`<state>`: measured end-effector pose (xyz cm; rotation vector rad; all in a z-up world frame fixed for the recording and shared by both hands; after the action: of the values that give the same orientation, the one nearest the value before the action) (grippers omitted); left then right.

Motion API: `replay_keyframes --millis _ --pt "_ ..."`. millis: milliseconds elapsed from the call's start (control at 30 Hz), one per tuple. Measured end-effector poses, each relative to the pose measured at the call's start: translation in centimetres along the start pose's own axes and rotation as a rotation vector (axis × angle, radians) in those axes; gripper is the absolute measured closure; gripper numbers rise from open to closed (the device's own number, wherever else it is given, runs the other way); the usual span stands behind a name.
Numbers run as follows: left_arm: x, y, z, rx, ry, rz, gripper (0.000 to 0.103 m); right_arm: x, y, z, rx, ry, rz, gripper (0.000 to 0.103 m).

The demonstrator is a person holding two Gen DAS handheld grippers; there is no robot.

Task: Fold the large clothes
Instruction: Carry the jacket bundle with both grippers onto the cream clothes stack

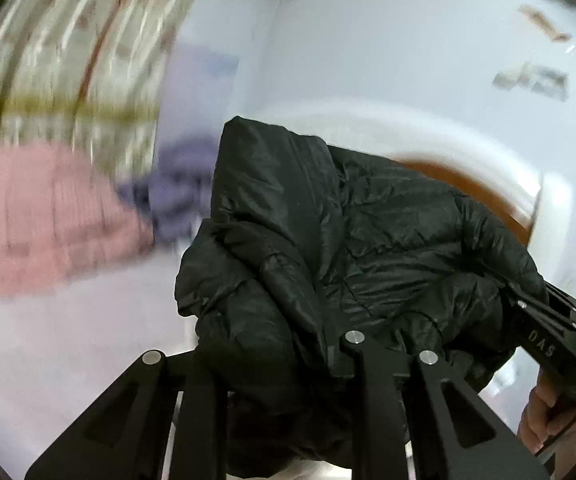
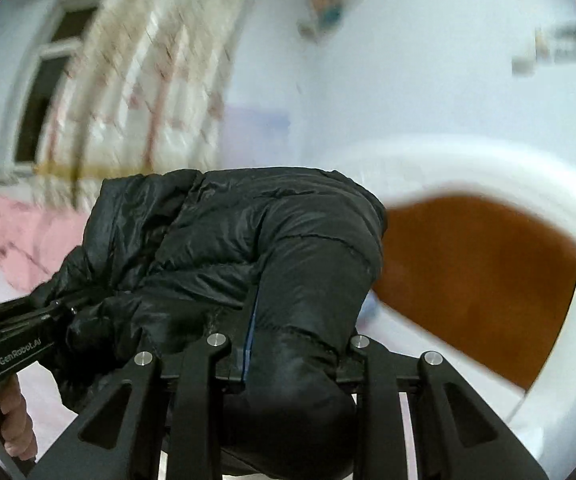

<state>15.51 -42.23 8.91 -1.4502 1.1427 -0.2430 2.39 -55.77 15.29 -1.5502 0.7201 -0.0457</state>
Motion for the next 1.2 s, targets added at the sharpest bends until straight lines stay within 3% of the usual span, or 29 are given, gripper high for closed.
replay_keyframes --millis 67,200,267,333,433,467,533,567,700,867,967,1067,1200 --pt "2.0 2.0 -0.1 0.018 -0.014 0.058 0.076 2.8 2.7 -1.3 0.015 0.021 0.075 0.074" --pt "0.5 1.8 -1.5 0.186 -0.081 0.004 0.063 2.8 4.2 -3.5 0.115 -0.018 0.058 0.062" --pt "-0.9 1.5 -0.8 0.168 -0.114 -0.027 0.052 2.6 3.8 -3.8 0.134 -0.009 0.062 0.055" --pt "-2.7 1.2 0.1 0.124 -0.149 -0.074 0.036 2.6 3.5 -3.9 0.141 0.007 0.07 0.047" --pt "-6.3 0.8 0.8 0.135 -0.185 -0.138 0.02 0.5 3.2 -3.5 0.198 0.042 0.049 0.025" --pt "-7.8 0.7 0.9 0.148 -0.202 -0.159 0.017 -0.3 2.9 -3.0 0.221 0.042 0.03 0.011" --pt "-11.1 0.4 1.5 0.161 -0.221 -0.212 0.002 -2.8 2.5 -2.1 0.263 0.038 -0.037 0.004" --pt "-13.2 0.3 1.6 0.161 -0.228 -0.243 0.0 -4.2 2.3 -1.4 0.268 0.041 -0.064 0.0" --pt "-20.8 -0.8 2.0 0.164 -0.244 -0.333 0.0 -9.4 0.7 1.4 0.229 0.019 -0.133 0.0" --pt "-29.9 -3.1 2.6 0.159 -0.272 -0.417 0.0 -18.6 -3.0 5.5 0.18 -0.088 -0.246 0.0" --pt "-33.7 -2.9 3.2 0.171 -0.299 -0.444 0.0 -23.1 -3.8 6.7 0.207 -0.179 -0.271 0.0" --pt "-35.7 -1.1 5.1 0.156 -0.311 -0.438 0.0 -26.3 -1.7 7.5 0.253 -0.254 -0.296 0.0" --pt "-33.9 3.2 8.0 0.118 -0.366 -0.339 0.0 -25.8 2.1 9.7 0.198 -0.201 -0.264 0.0"
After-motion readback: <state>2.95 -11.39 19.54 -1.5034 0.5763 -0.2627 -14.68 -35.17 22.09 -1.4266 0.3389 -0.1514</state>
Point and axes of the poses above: each gripper's, at about its wrist camera, not at the fingertips, and x roughly the way its jaws point, z to its left, y to its underside, the point moved 4 cm from there along x, roughly the way its jaws point, and after that the axes turned 11 degrees about z, right-handed, at the moved point
